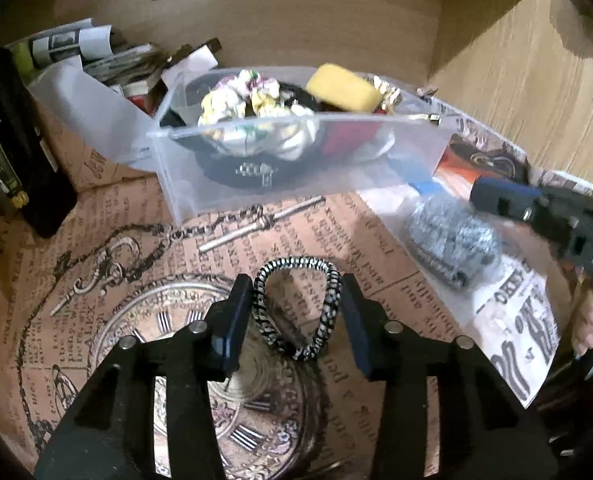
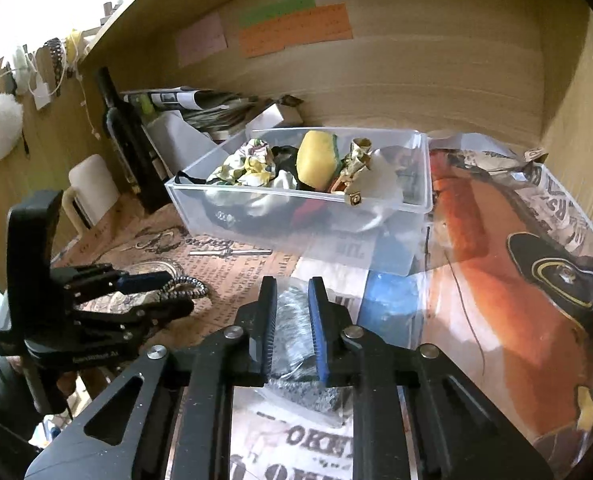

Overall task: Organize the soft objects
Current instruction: 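Grasp the beaded bracelet with the left gripper while the right gripper grasps the steel wool bag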

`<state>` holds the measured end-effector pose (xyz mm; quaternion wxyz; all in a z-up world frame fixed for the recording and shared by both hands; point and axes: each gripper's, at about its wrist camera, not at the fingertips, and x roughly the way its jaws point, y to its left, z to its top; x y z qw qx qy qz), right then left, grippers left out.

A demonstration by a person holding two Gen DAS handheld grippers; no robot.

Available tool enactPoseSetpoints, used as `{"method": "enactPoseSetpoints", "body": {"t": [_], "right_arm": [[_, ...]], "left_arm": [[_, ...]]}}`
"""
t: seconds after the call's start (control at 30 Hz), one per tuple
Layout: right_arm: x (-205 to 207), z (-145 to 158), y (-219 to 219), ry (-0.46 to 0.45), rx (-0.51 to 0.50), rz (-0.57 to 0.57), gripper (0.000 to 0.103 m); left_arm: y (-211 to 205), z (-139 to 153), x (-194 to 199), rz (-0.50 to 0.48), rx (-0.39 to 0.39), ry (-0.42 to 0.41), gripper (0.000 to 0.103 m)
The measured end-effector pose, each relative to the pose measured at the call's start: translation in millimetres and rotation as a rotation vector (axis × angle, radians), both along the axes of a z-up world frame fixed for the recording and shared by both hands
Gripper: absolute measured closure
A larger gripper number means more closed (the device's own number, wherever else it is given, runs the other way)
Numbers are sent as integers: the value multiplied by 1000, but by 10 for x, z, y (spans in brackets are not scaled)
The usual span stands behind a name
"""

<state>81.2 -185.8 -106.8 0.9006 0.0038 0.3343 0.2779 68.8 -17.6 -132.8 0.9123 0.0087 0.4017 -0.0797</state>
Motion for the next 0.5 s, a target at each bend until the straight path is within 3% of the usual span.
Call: {"method": "enactPoseSetpoints", "body": {"t": [0.03,0.07,0.1,0.17,0.2,0.33,0.4,0.5], "right_arm": [[10,-13,9,10,-10,-2,88],[17,-26,8,22,-15,-4,81],[32,-49,12,33,-18,-1,66],[47,-85,4,29,-27,-19,44],[62,-112,4,35,-33,-20,40],[153,-312,61,106,-78,6,41],[149,-383,88,128,-75,32,77],[67,-272,85,69,-62,22,82]], "left_arm": [[4,35,1,0,0,-13,59],[3,62,2,1,-1,-21,59],[1,91,8,0,-3,-30,59],[7,155,13,-1,-12,-51,59],[7,189,11,-2,-16,-62,59],[-9,297,12,-6,-22,-96,59],[-18,337,22,-6,-19,-112,59],[-14,397,49,-4,-19,-129,59]]}}
